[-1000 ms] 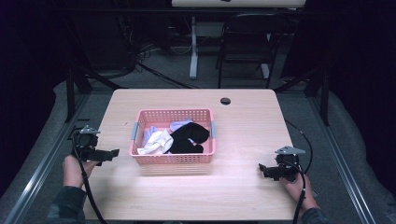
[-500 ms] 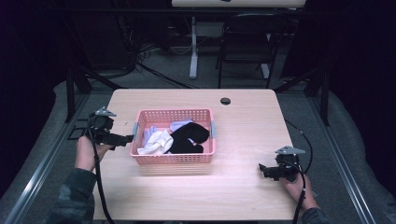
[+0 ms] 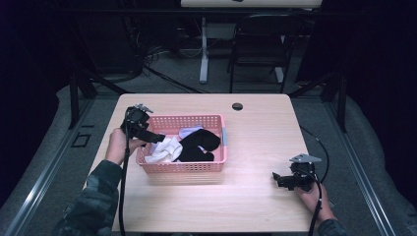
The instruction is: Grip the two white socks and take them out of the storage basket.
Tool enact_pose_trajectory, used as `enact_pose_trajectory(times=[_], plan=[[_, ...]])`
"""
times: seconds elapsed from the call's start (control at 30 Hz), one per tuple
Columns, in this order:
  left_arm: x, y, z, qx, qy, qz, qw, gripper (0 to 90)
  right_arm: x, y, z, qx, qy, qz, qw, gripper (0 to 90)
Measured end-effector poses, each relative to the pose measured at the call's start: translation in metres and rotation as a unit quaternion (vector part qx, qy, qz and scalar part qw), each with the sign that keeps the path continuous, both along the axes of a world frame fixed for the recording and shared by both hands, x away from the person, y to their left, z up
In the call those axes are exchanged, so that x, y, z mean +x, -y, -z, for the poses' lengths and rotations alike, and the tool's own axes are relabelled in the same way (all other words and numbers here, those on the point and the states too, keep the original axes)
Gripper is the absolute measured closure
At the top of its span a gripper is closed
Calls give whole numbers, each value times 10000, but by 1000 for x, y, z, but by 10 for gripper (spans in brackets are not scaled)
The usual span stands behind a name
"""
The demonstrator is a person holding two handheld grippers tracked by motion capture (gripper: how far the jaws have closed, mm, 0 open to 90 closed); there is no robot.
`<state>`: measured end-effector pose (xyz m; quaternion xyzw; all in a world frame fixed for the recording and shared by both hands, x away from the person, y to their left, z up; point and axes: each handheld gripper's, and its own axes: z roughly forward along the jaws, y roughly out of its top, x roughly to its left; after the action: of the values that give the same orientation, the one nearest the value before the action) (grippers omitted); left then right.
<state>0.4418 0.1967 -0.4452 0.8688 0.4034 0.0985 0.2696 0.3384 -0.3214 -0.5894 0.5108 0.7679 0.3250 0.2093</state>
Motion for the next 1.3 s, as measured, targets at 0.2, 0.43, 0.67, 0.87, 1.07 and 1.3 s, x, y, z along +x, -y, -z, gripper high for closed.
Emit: enact_pose_trajectory(times=[0.2,0.43,0.67,0.87,1.07,1.3], plan=[[16,22,17,221,-326,132,9991,243,0,0,0,-4,1,1,10000,0],[24,29,38,437,-632,41,9970,347,0,0,0,-2,-1,1,10000,0],[29,33,50,452,-1050,-49,9934,444,0,0,0,2,0,-2,10000,0],[30,34,55,542,-1159,-71,9918,502,0,0,0,-1,2,1,10000,0],[31,35,58,645,-1207,-49,9906,577,0,0,0,0,1,-2,10000,0],[30,34,65,714,-1232,-80,9898,653,0,0,0,0,1,-1,10000,0]])
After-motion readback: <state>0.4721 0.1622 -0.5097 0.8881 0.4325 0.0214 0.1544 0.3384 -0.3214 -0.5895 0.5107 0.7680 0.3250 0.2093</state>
